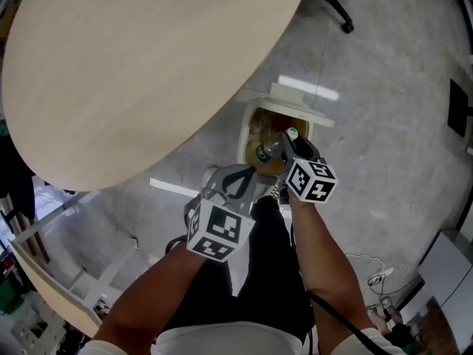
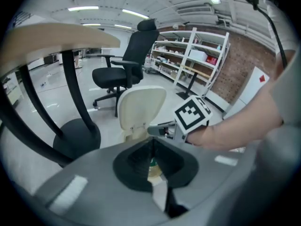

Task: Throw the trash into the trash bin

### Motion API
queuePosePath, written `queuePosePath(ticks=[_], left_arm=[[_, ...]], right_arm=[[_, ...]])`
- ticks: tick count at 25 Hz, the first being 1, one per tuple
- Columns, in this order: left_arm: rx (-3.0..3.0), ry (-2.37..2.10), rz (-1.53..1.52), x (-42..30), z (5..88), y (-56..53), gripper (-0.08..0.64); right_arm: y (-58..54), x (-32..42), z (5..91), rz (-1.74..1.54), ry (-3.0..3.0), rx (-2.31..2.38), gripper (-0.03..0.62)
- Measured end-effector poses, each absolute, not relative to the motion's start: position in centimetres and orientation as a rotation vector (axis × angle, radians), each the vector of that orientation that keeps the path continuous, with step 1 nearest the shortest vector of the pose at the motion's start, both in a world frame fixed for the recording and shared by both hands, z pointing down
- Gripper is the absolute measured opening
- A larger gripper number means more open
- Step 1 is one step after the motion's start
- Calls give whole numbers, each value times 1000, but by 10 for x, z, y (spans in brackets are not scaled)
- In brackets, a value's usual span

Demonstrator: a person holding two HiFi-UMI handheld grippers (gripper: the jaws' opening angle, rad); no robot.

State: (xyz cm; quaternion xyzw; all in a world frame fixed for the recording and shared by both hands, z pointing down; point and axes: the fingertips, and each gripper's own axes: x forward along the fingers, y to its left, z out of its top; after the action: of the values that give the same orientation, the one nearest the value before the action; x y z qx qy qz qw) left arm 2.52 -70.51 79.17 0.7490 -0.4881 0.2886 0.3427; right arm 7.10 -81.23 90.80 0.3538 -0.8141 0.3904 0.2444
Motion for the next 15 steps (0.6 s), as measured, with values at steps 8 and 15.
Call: queuePosePath(ticks=[8,15], left_arm=[[1947,-1209,777,28,827,-711,8],[1922,-1207,777,19,839,-707,8]], right_arm=[[-807,56,950,1092,-2149,904,150],[-815,50,975,1125,-2103,892,152]])
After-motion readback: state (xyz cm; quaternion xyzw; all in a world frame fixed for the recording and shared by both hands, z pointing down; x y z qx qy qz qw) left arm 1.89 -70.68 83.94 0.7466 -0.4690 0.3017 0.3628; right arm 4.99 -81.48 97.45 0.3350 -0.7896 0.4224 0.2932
